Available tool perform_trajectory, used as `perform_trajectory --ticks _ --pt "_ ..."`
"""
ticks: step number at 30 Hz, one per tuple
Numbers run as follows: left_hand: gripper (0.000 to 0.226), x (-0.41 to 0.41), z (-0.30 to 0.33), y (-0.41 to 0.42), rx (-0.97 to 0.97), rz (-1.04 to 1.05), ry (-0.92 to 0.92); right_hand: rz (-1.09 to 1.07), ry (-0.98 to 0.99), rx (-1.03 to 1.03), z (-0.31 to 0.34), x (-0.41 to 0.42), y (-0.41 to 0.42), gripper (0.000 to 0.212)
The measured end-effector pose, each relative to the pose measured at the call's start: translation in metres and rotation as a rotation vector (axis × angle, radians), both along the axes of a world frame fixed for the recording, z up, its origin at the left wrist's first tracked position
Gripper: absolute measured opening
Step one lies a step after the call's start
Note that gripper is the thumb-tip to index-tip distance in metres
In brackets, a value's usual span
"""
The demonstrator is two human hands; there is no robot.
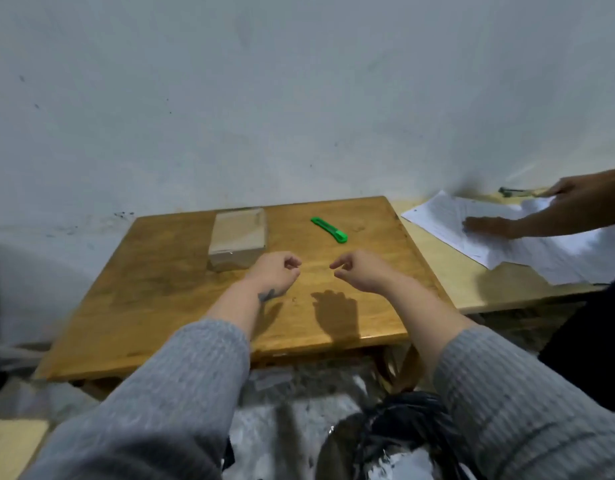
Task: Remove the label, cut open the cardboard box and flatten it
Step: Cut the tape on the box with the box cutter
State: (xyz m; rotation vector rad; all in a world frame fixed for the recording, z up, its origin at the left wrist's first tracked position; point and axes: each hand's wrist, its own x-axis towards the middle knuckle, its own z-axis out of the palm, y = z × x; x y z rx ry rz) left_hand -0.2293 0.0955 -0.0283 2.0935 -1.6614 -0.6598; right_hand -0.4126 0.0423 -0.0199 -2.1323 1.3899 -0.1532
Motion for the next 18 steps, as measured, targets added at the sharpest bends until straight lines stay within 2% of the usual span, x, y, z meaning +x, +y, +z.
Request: perform_trajectory --ticks 8,12,18 --pt "0.032 0.116 -0.027 -0.068 -0.019 0.094 -0.031 -0.136 -0.046 -0.021 -0.028 0.093 -0.075 0.024" --pt "0.048 0.151 -0.047 -0.095 -0.042 0.124 -0.229 -0.251 -0.042 -0.054 -0.054 0.112 -0.099 0.021" --pt "0.058 0.180 -0.064 -0.128 -0.096 0.112 -0.325 -0.321 0.049 -0.098 -0.069 0.113 -0.148 0.024"
